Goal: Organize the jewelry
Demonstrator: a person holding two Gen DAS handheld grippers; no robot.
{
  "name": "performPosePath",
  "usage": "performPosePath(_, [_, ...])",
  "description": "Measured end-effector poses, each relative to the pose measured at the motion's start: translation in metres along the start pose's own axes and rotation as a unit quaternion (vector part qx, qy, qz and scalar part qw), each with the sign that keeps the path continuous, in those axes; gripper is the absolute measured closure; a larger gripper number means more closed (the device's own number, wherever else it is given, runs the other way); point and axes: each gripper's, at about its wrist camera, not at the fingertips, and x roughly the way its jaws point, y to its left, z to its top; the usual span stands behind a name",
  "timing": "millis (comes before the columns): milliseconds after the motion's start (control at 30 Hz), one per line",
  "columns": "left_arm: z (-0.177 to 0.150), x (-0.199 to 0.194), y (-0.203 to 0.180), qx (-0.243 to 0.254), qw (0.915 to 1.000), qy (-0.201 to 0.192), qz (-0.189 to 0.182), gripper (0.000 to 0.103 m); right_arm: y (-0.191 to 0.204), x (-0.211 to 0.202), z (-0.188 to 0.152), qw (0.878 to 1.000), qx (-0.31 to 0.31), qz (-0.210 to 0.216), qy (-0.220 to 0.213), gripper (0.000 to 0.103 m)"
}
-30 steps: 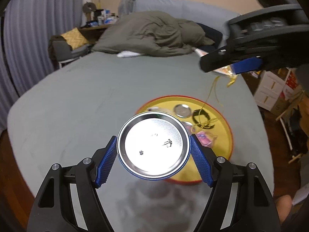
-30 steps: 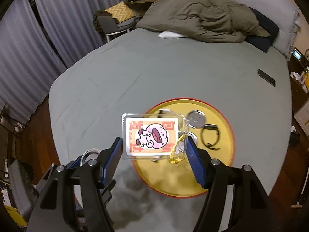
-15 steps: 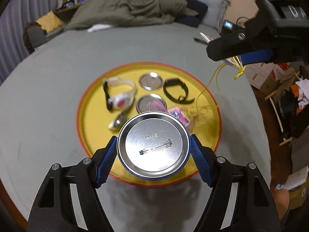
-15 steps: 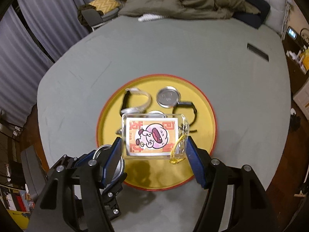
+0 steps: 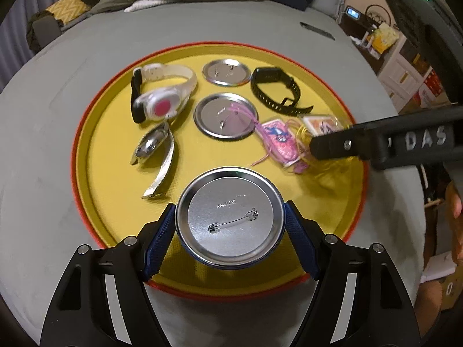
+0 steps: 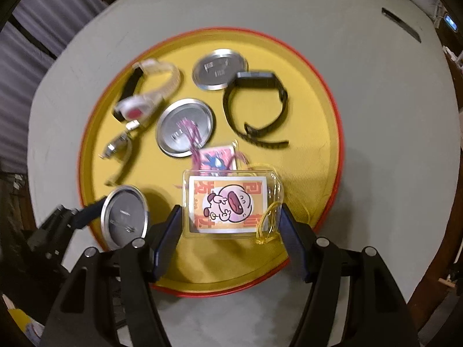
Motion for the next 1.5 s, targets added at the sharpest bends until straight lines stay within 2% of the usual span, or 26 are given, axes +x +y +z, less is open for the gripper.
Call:
performPosePath(300, [-0.006,0.013,0.003,0.004,0.9999,0.007,0.008,0.031,0.009,0.025,-0.015,0.996,-0.079,-0.019,0.039,0.041])
performPosePath(500, [-0.007,0.015,-0.002,0.021,0.9995,0.006,0.021,0.031,0.019,0.034,-0.024,0.991,-0.116,-0.036,0.056,0.035])
performPosePath(633, [-0.008,0.016,-0.007,0.038,0.9986,0.007,0.035,0.031,0.021,0.037,-0.025,0.992,-0.109,-0.029,0.06,0.026])
performPosePath(833, [-0.007,0.014,-0.007,0.035,0.9989,0.014,0.029,0.021,0.019,0.035,-0.024,0.994,-0.089,-0.012,0.067,0.024])
performPosePath(1067, [-0.003,-0.008,-0.01,0.039,0.9985,-0.015,0.035,0.01,0.013,0.014,-0.016,0.997,-0.071,-0.005,0.04,0.024])
performPosePath(1100, [-0.002,-0.012,-0.01,0.038,0.9985,-0.018,0.036,0.008,0.013,0.01,-0.015,0.997,-0.068,-0.004,0.035,0.023])
performPosePath(1133, [-0.001,-0.016,-0.011,0.037,0.9984,-0.021,0.038,0.007,0.013,0.006,-0.015,0.997,-0.066,-0.003,0.032,0.015])
performPosePath(1500, [0.001,-0.057,-0.004,0.003,0.9979,-0.053,0.038,0.006,0.022,-0.064,-0.021,0.997,-0.059,0.008,-0.041,0.014])
